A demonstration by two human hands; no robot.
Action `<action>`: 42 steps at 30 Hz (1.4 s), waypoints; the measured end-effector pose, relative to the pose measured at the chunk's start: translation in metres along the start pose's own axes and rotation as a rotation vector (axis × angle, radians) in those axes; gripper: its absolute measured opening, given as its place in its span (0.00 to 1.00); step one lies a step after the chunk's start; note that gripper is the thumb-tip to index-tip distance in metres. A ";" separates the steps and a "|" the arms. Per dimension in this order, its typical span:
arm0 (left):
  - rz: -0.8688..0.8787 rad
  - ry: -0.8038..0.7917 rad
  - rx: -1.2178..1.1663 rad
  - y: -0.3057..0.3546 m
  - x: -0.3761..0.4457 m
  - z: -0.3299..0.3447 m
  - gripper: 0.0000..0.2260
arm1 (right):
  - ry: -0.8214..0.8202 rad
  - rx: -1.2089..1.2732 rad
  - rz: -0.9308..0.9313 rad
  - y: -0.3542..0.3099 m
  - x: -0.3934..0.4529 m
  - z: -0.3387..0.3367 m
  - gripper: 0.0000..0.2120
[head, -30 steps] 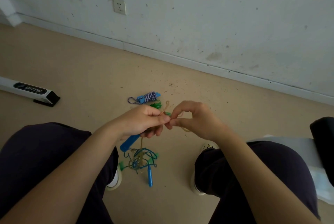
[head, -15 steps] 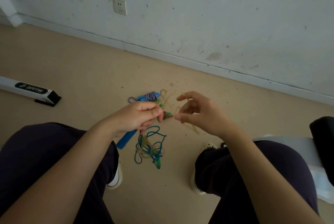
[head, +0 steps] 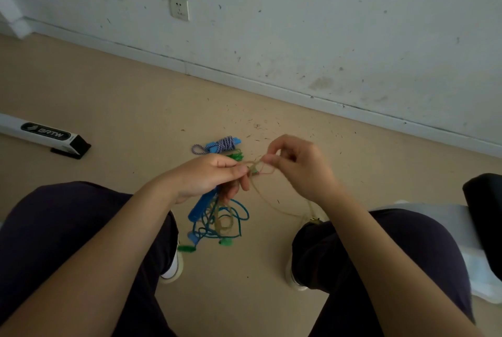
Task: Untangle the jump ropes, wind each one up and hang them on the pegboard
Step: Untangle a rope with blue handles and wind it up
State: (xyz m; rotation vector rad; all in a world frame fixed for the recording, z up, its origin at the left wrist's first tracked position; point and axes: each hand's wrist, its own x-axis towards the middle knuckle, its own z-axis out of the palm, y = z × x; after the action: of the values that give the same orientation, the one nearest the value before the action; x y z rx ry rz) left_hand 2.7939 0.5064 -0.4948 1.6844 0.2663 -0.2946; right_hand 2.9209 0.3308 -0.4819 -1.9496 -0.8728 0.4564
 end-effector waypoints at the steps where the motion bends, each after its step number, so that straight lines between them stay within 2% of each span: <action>1: -0.006 0.012 0.008 0.001 -0.001 -0.003 0.14 | 0.077 0.013 -0.009 0.001 0.001 -0.004 0.05; 3: -0.023 0.051 0.070 -0.001 -0.002 -0.009 0.14 | 0.157 0.018 -0.021 0.002 0.001 -0.009 0.05; 5: -0.044 0.082 0.146 -0.006 -0.002 -0.011 0.14 | 0.141 -0.008 -0.014 0.004 0.001 -0.011 0.05; 8: -0.032 0.121 0.125 -0.010 0.001 -0.008 0.13 | 0.007 0.079 0.019 0.005 0.000 -0.011 0.04; 12: 0.022 0.129 0.156 -0.005 0.002 0.004 0.12 | -0.180 0.206 0.040 0.005 -0.002 -0.001 0.15; 16: 0.050 0.134 0.108 -0.002 0.006 0.013 0.11 | -0.309 0.015 0.028 0.003 -0.004 0.013 0.13; 19: 0.038 0.135 0.070 -0.002 0.006 0.009 0.09 | -0.231 -0.096 0.030 0.004 -0.001 0.007 0.06; 22: 0.022 0.157 0.011 -0.002 0.005 0.004 0.09 | -0.132 -0.010 0.033 0.001 -0.001 0.001 0.01; 28: 0.007 0.456 -0.051 0.001 0.004 -0.003 0.05 | 0.182 0.127 0.037 0.005 0.001 -0.011 0.04; 30: 0.024 0.477 -0.093 0.000 0.003 -0.004 0.05 | 0.145 0.090 0.064 0.009 0.002 -0.014 0.04; 33: 0.032 0.459 -0.118 -0.001 0.003 0.001 0.05 | -0.057 0.085 0.066 0.009 0.001 -0.006 0.04; 37: 0.018 0.420 -0.159 -0.003 0.006 0.011 0.07 | -0.238 0.182 0.060 0.005 -0.003 0.009 0.16; 39: 0.022 0.421 -0.191 -0.001 0.007 0.011 0.06 | -0.238 0.125 0.087 0.003 -0.003 0.009 0.16; 42: 0.049 0.488 -0.205 0.001 0.006 0.004 0.05 | -0.177 0.029 0.087 0.006 0.000 0.002 0.07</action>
State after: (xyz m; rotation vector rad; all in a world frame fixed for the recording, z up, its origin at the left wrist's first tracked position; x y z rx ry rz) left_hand 2.7992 0.5024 -0.4966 1.5370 0.5952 0.1829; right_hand 2.9222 0.3305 -0.4885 -1.9478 -0.8895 0.6978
